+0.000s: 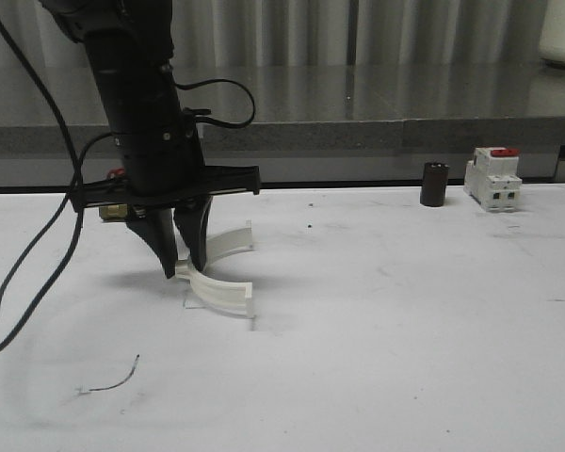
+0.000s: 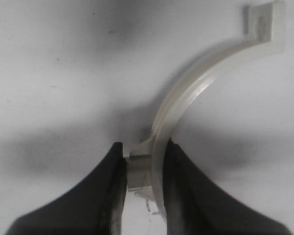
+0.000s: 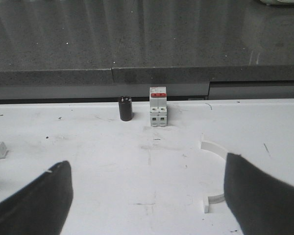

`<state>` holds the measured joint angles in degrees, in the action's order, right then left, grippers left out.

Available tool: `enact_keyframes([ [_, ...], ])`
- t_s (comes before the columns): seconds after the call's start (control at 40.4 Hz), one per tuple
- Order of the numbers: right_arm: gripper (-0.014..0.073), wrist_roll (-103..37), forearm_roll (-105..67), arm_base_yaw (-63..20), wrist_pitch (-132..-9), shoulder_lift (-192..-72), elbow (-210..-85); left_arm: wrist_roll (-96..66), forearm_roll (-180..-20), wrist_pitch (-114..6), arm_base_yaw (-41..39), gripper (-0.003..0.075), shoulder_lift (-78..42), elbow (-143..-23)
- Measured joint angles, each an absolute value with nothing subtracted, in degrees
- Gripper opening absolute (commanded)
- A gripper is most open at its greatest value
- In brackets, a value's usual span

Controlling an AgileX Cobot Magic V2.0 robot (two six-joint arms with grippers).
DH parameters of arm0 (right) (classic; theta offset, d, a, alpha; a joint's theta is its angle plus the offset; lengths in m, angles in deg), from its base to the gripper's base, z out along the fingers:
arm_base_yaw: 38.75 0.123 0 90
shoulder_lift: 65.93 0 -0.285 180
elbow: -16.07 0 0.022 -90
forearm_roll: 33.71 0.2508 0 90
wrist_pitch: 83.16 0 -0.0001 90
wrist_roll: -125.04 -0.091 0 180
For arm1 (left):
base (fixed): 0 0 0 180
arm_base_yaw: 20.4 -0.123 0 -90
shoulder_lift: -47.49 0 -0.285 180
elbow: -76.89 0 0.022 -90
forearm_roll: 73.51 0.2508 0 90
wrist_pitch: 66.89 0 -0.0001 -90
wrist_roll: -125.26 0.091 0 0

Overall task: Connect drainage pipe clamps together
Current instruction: 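Lift the clamp half with the left gripper and carry it to table center, then open the left gripper, release the clamp half, and raise away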

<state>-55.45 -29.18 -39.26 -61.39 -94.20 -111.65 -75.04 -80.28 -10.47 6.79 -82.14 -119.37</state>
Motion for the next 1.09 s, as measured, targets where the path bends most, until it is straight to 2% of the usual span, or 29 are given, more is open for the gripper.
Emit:
enact_keyframes([
  [0.223, 0.0645, -55.4, -29.2, -39.3, -61.4, -94.2, -111.7, -75.0, -80.3, -10.5, 6.8, 0.0327, -82.1, -119.5],
  [0.297, 0.0645, -55.4, -29.2, -39.3, -61.4, -94.2, -111.7, -75.0, -80.3, -10.5, 6.8, 0.0360, -82.1, -119.5],
  [0.57, 0.0645, -55.4, -29.2, -39.3, -61.4, -94.2, -111.7, -73.6, -80.3, -8.8, 6.9, 0.0355, -81.6, -120.6],
  [0.768, 0.0645, -55.4, -29.2, -39.3, -61.4, -94.2, -111.7, -71.4, -75.6, -8.5, 8.4, 0.0351, -74.0, -120.8],
  [0.842, 0.0645, -55.4, -29.2, -39.3, -61.4, -94.2, -111.7, -70.9, -73.8, -9.3, 8.8, 0.0309, -70.3, -120.7],
  [0.917, 0.0645, -55.4, -29.2, -39.3, -61.4, -94.2, -111.7, -69.9, -73.0, -10.6, 8.7, 0.0228, -66.7, -119.4],
  [1.041, 0.0645, -55.4, -29.2, -39.3, -61.4, -94.2, -111.7, -69.2, -71.1, -12.0, 8.1, 0.0029, -61.0, -115.5],
  [1.09, 0.0645, -55.4, -29.2, -39.3, -61.4, -94.2, -111.7, -69.1, -70.1, -12.8, 7.3, -0.0018, -58.2, -112.7],
])
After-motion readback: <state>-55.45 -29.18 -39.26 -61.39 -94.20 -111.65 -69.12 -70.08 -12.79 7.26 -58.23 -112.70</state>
